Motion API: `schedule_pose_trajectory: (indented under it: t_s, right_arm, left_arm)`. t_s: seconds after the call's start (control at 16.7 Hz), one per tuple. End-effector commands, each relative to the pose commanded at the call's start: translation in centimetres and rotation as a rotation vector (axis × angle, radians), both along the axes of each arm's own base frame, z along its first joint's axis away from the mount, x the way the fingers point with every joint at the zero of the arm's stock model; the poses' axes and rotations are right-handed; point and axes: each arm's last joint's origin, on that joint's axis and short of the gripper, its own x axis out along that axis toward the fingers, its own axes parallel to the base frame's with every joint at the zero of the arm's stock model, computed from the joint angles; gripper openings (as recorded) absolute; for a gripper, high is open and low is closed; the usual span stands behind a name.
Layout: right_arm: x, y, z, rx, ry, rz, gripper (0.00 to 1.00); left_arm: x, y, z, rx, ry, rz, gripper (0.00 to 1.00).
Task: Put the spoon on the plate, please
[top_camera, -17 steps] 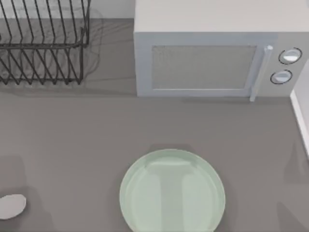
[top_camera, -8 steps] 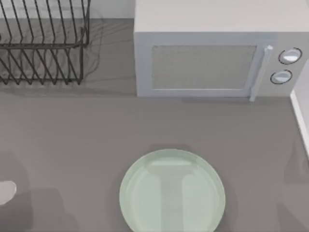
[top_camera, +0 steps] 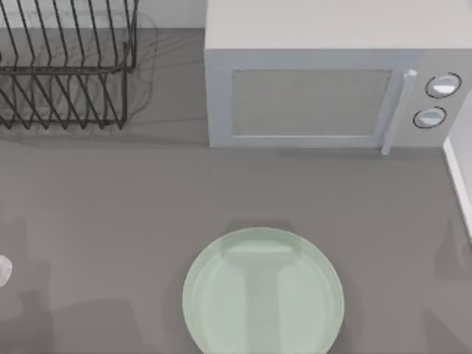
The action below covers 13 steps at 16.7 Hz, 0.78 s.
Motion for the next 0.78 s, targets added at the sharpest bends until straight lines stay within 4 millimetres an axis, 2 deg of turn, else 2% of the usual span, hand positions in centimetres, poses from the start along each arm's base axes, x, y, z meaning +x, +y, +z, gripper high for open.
schedule_pose_trajectory:
  t_s: [0.36,0.6,0.78]
  right_arm:
    - [0.0,0.0,0.0,0.0,0.0,0.0,1.0]
    - [0.0,0.0,0.0,0.0,0.0,0.0,1.0]
    - [0.0,0.0,0.0,0.0,0.0,0.0,1.0]
  left_arm:
    - [0.5,-0.1,-0.4,-0.009,0.018,0.069,0.0]
    - [1.9,-0.9,-0.9,-0.018,0.056,0.271,0.0]
    - [3.4,-1.9,-1.6,-0.013,0.094,0.495,0.0]
